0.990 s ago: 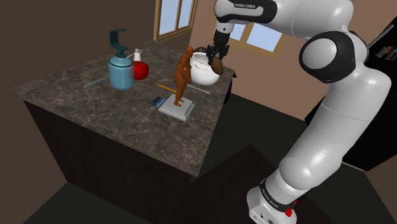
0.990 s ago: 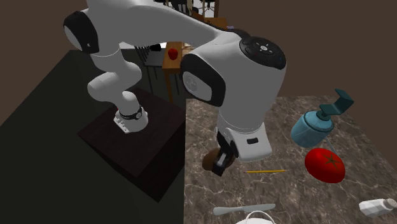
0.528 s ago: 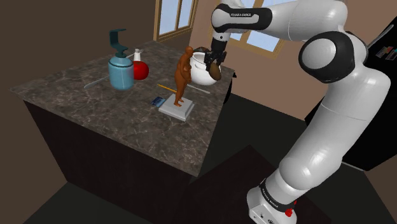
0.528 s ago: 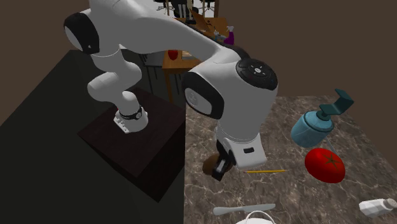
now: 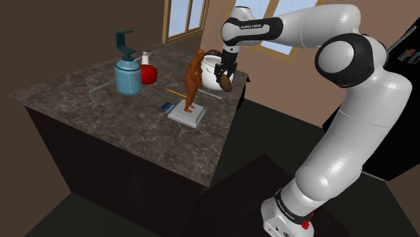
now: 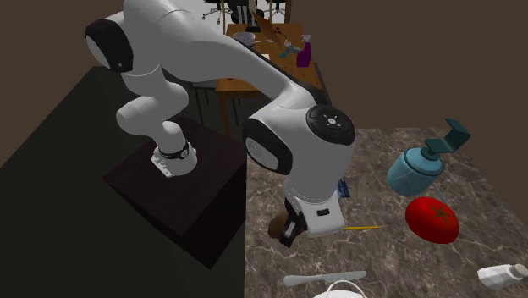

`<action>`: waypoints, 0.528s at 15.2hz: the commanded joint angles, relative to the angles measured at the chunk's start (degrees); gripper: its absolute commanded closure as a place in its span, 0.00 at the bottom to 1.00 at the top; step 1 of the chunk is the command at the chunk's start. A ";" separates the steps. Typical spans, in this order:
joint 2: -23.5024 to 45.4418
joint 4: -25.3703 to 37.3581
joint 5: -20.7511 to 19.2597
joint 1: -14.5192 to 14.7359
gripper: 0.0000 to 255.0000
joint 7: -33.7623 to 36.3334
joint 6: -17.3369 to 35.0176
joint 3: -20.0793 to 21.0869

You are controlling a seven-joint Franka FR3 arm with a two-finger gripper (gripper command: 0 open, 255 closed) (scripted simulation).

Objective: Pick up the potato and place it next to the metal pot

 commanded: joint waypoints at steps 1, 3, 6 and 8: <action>0.24 -1.19 -0.05 0.08 1.00 0.23 1.45 0.04; 0.59 -2.26 -0.09 0.07 1.00 0.32 2.87 0.03; 1.21 -3.76 -0.16 0.07 1.00 0.46 4.98 0.01; 1.67 -4.68 -0.21 0.06 1.00 0.55 6.37 0.00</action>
